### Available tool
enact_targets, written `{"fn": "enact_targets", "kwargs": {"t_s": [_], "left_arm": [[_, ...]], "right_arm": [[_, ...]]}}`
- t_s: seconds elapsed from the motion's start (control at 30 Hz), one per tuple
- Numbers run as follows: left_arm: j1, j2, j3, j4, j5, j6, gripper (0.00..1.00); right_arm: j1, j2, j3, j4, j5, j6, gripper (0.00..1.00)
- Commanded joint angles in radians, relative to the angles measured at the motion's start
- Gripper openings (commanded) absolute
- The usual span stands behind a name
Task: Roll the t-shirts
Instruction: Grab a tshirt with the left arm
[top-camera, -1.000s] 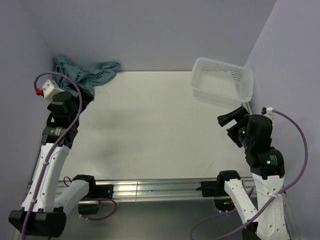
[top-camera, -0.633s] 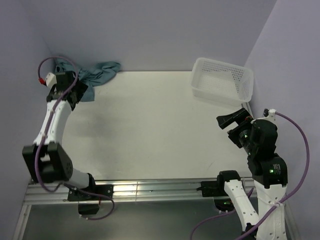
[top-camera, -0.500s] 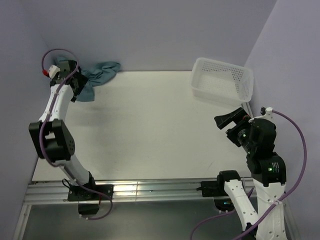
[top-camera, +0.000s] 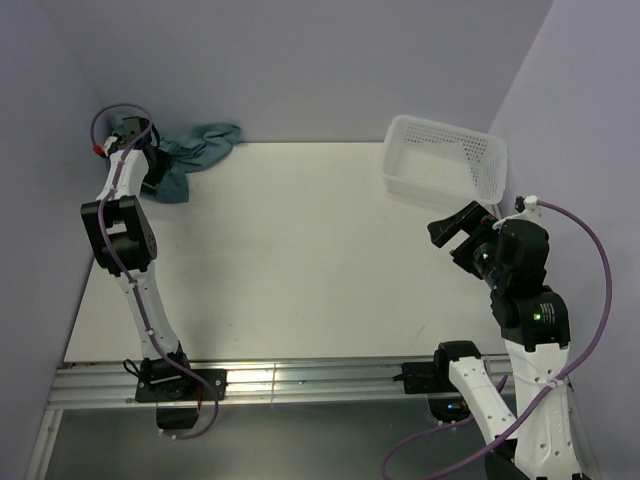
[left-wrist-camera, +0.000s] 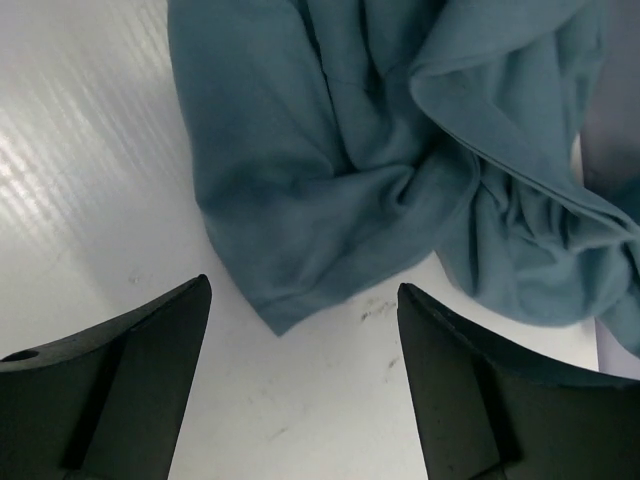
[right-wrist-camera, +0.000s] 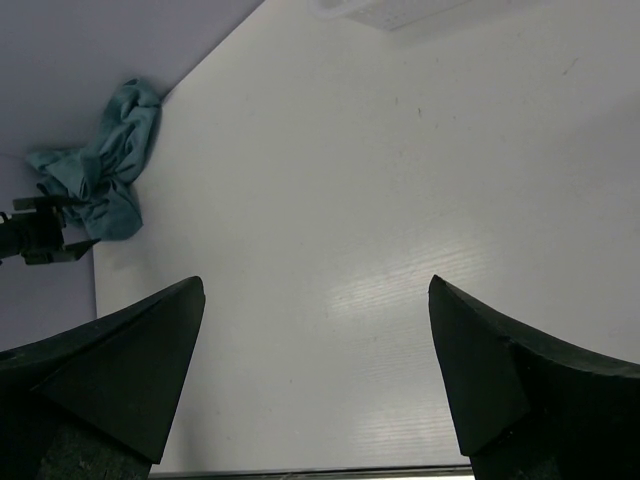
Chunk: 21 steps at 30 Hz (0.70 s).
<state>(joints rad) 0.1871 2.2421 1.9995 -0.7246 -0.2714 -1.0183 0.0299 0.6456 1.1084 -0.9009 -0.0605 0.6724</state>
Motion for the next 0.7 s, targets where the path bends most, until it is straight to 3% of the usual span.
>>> {"fn": "enact_targets", "kwargs": {"t_s": [0.0,0.37,0.47,0.5,0.57,0.67], "left_arm": [[0.017,0.048,0.064,0.011,0.058,-0.040,0.80],[0.029,0.161,0.039,0.089,0.132,-0.098,0.73],[0.034,0.207,0.045,0.137,0.205,-0.103,0.47],[0.034,0.220,0.051,0.145,0.230,-0.117,0.24],[0.035,0.240,0.088,0.160,0.256,-0.120,0.01],[0.026,0.185,0.124,0.131,0.233,-0.115,0.00]], "right_arm": [[-0.004,0.005,0.007,0.053,0.014,-0.019,1.00],[-0.004,0.046,0.013,0.043,0.002,-0.022,1.00],[-0.002,0.057,0.033,0.039,-0.001,-0.034,1.00],[-0.002,0.057,0.037,0.040,0.001,-0.045,0.99],[-0.004,0.055,0.047,0.042,0.011,-0.053,0.99],[-0.004,0.062,0.054,0.034,-0.001,-0.060,0.99]]}}
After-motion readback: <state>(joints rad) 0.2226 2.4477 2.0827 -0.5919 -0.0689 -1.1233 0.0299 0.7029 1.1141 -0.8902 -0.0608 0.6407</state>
